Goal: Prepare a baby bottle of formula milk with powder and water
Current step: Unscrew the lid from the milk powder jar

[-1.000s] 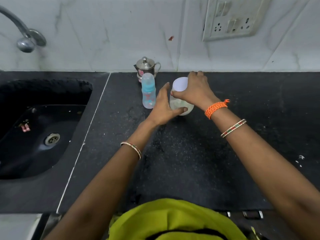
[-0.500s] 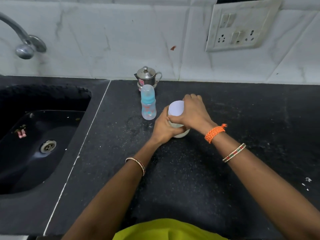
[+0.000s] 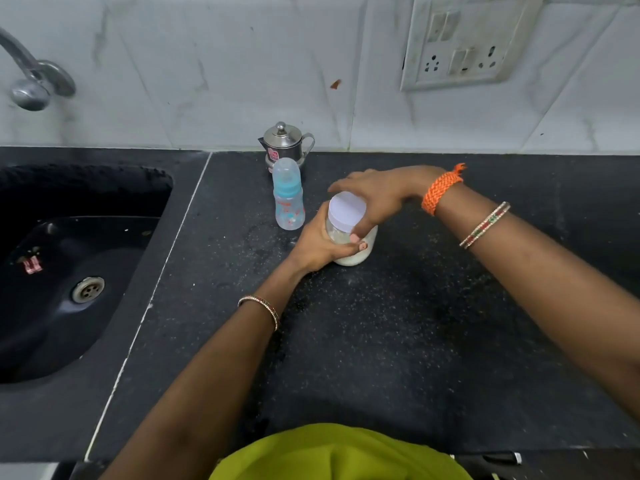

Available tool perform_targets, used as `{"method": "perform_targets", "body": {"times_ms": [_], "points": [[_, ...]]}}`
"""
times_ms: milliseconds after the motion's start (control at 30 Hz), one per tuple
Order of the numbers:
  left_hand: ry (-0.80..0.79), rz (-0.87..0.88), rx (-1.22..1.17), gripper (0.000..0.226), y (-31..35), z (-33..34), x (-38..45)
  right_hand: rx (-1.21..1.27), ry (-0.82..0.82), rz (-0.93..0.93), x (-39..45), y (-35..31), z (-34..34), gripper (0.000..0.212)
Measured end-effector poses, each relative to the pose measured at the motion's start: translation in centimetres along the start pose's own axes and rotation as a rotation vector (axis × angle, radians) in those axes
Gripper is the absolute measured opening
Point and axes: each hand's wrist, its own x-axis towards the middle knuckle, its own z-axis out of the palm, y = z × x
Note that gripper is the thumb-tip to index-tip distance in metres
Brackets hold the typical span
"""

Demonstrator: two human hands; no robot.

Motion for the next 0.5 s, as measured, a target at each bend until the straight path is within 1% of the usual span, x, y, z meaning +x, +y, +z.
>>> {"method": "perform_targets", "body": {"times_ms": [33,67,133,200,267,333,367,400,467,500], "points": [[-0.007,0.004,0.011,0.078,0.0,-0.1,0.0,-0.072,-0.037,0.078,-0.2,-0.7,-0.5,0.096],[-0.015,0.006,0.025,0.077,-0.1,-0.1,0.0,-0.134,-0.043,0.159,-0.5,-1.4,-0.8,0.095],[-0.023,0.005,0.043,0.077,-0.3,-0.1,0.1,-0.156,0.016,0.277,-1.0,-2.7,-1.2,0.082],[-0.03,0.004,0.039,0.081,-0.5,-0.1,0.2,-0.089,0.097,0.298,-0.9,-3.2,-1.1,0.068],[-0.039,0.002,0.051,0.082,-0.6,-0.1,0.2,-0.094,0.139,0.263,-1.0,-3.3,-0.9,0.058],[-0.046,-0.001,0.052,0.082,-0.6,-0.2,0.2,-0.182,0.086,0.206,-1.5,-3.5,-1.3,0.051],[-0.048,-0.002,0.041,0.083,-0.6,-0.2,0.2,-0.224,0.038,0.167,-1.6,-3.5,-1.5,0.051],[-0.05,-0.006,0.031,0.087,-0.7,-0.1,0.2,-0.219,-0.002,0.121,-1.5,-3.2,-1.8,0.056],[-0.042,-0.016,0.033,0.094,-0.6,-0.1,0.2,-0.092,-0.085,-0.017,-1.0,-2.4,-2.1,0.067],[-0.038,-0.016,0.036,0.094,-0.5,-0.1,0.2,-0.014,-0.115,-0.08,-0.8,-2.2,-2.1,0.065]]}}
